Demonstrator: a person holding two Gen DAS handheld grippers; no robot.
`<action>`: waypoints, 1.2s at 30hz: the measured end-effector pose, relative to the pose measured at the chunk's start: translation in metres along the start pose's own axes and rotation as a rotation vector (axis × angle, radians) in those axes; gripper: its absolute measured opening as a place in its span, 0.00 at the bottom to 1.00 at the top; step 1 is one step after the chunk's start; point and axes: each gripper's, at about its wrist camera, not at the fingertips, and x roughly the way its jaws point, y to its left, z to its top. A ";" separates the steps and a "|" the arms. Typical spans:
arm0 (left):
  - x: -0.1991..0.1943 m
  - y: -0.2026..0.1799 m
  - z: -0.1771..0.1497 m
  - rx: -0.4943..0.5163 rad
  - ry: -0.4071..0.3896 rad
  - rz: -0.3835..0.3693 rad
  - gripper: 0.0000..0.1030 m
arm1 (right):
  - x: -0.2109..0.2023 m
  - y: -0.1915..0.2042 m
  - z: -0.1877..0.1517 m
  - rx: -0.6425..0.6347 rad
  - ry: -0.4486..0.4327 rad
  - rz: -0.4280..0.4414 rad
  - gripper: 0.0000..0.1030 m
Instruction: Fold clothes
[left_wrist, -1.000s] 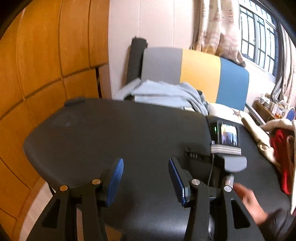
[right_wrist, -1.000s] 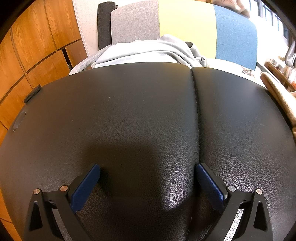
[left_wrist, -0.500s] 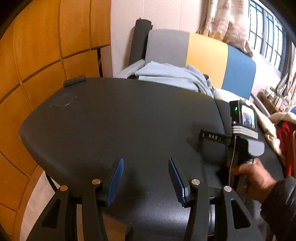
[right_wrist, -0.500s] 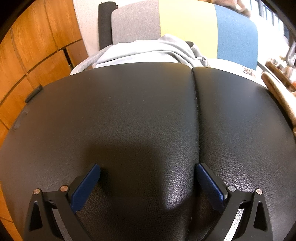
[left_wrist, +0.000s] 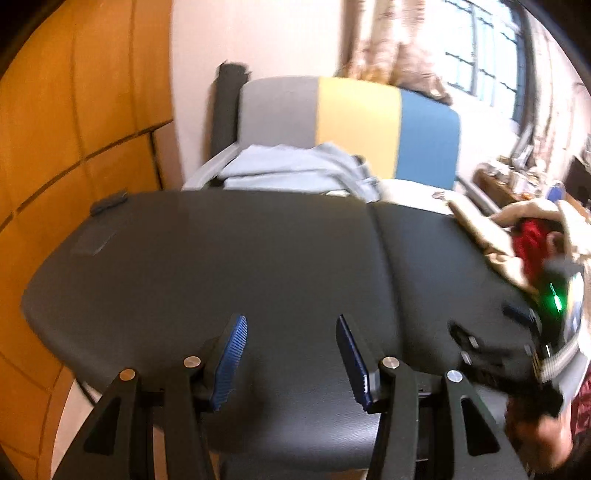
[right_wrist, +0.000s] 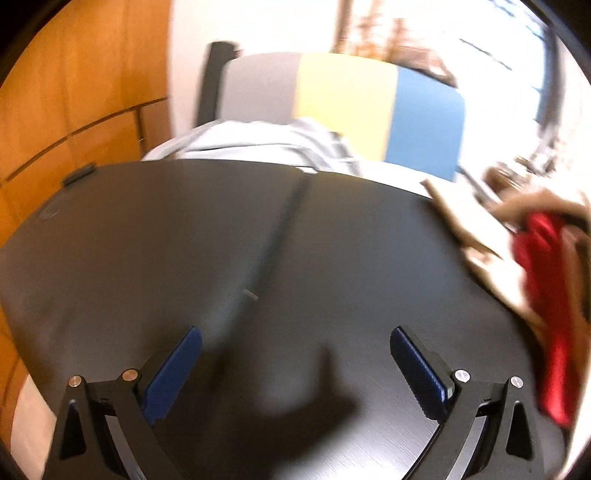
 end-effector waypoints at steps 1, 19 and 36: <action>-0.008 -0.019 0.011 0.015 -0.015 -0.009 0.50 | -0.011 -0.015 -0.010 0.030 -0.003 -0.032 1.00; -0.010 -0.190 0.061 0.335 0.168 -0.339 0.50 | -0.174 -0.185 -0.053 0.425 -0.224 -0.522 1.00; 0.073 -0.173 0.058 0.436 0.168 -0.370 0.50 | -0.129 -0.199 -0.070 0.428 -0.095 -0.530 1.00</action>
